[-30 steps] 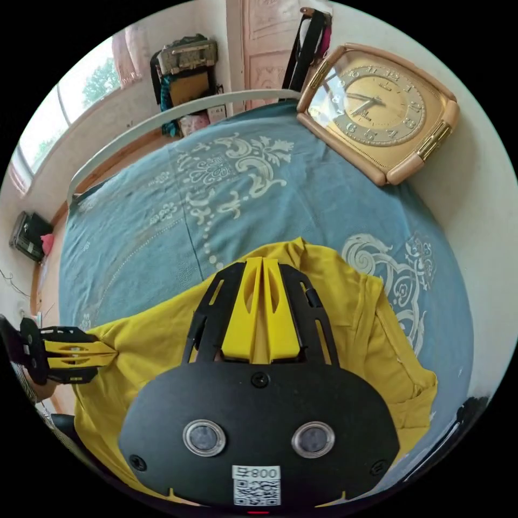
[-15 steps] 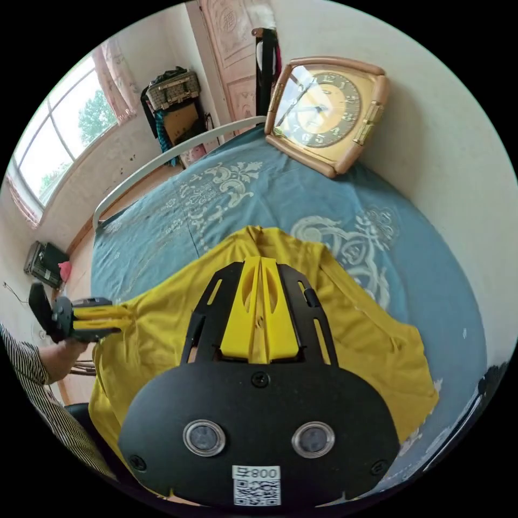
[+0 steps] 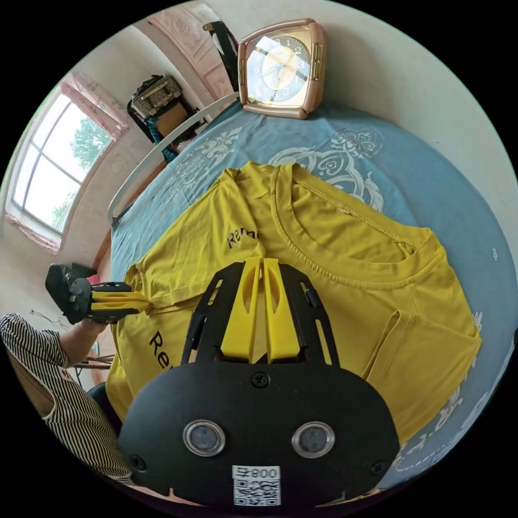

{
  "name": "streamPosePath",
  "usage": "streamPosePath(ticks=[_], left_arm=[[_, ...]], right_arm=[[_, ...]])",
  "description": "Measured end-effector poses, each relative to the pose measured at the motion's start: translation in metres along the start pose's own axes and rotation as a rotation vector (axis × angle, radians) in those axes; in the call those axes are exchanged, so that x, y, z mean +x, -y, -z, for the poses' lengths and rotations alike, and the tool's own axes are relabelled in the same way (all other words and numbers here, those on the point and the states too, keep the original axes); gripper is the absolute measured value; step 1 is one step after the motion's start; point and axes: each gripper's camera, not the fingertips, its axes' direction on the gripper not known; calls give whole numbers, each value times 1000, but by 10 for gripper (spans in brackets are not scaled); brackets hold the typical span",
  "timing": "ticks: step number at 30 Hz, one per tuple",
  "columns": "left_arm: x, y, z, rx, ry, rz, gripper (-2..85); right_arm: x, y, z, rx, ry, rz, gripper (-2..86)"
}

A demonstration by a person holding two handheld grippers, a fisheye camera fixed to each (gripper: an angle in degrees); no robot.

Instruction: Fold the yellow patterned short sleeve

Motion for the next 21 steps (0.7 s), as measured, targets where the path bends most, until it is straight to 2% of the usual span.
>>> streamPosePath(ticks=[5, 8, 10, 14, 18, 21], left_arm=[[7, 15, 9, 45, -70, -18, 18], [10, 24, -11, -47, -108, -33, 24], [10, 27, -17, -81, -122, -31, 29], [4, 28, 3, -6, -148, -9, 48], [-14, 43, 21, 77, -128, 24, 42], [-30, 72, 21, 109, -50, 8, 26]], right_arm=[[8, 13, 31, 5, -34, -9, 8], [25, 15, 21, -75, 8, -69, 9], [30, 14, 30, -48, 32, -90, 10], [31, 12, 70, 25, 7, -129, 13], [2, 1, 108, 94, -12, -111, 8], [-54, -11, 123, 138, 134, 2, 4]])
